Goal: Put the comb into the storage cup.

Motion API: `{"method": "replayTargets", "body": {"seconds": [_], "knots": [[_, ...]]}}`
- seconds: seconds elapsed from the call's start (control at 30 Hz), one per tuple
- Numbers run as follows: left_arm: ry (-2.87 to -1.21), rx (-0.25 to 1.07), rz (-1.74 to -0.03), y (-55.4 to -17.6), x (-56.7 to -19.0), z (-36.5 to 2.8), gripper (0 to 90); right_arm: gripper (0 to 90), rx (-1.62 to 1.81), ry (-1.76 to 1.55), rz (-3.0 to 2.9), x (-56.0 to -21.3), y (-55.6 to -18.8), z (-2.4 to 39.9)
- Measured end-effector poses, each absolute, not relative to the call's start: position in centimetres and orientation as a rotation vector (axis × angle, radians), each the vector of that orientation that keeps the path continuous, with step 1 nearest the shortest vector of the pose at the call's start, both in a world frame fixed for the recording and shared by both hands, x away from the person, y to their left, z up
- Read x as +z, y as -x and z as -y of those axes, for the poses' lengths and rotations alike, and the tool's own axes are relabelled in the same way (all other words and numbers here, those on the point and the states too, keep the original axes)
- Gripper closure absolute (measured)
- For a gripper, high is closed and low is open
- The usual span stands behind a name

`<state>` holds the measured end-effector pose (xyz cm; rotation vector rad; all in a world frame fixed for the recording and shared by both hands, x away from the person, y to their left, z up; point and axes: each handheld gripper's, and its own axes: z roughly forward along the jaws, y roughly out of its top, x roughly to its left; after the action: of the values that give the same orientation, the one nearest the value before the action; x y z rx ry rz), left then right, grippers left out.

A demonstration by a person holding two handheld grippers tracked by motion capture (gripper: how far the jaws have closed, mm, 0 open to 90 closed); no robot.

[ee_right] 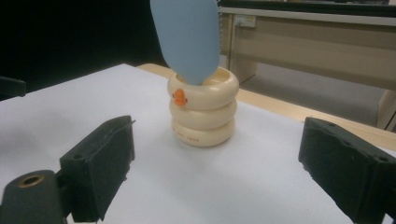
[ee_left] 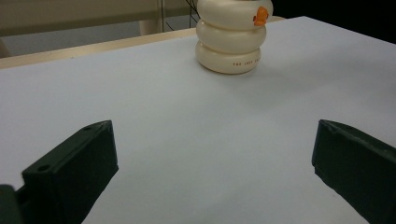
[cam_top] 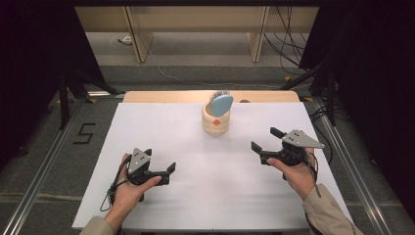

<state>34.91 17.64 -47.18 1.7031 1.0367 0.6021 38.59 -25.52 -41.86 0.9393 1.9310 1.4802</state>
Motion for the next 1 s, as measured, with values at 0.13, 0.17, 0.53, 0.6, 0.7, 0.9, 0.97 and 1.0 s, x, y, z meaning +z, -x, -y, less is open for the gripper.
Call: {"method": "replayTargets", "body": {"seconds": [0.13, 0.17, 0.53, 0.6, 0.7, 0.9, 0.97, 1.0], "knots": [[-1.704, 0.603, -1.037, -34.9, -47.2, -17.7, 0.0, 11.4, 1.475, -0.944, -1.932, -42.1, -38.4, 25.8], [-1.705, 0.603, -1.037, -34.9, -47.2, -17.7, 0.0, 11.5, 1.473, -0.946, -1.933, -42.1, -38.4, 25.9], [-1.707, 0.603, -1.037, -34.9, -47.2, -17.7, 0.0, 11.7, 1.458, -0.957, -1.941, -42.6, -38.0, 26.7], [-1.707, 0.603, -1.037, -34.9, -47.2, -17.7, 0.0, 11.9, 1.454, -0.963, -1.945, -42.6, -37.9, 26.8], [-1.707, 0.603, -1.037, -34.9, -47.2, -17.7, 0.0, 12.1, 1.451, -0.965, -1.945, -42.8, -37.8, 27.0], [-1.709, 0.603, -1.036, -34.9, -47.2, -17.7, 0.0, 12.1, 1.444, -0.971, -1.947, -43.1, -37.5, 27.5], [-1.708, 0.602, -1.038, -34.9, -47.2, -17.7, 0.0, 12.4, 1.445, -0.975, -1.947, -43.2, -37.5, 27.6], [-1.708, 0.601, -1.039, -34.9, -47.3, -17.7, 0.0, 12.4, 1.438, -0.977, -1.952, -43.3, -37.4, 27.7]]}}
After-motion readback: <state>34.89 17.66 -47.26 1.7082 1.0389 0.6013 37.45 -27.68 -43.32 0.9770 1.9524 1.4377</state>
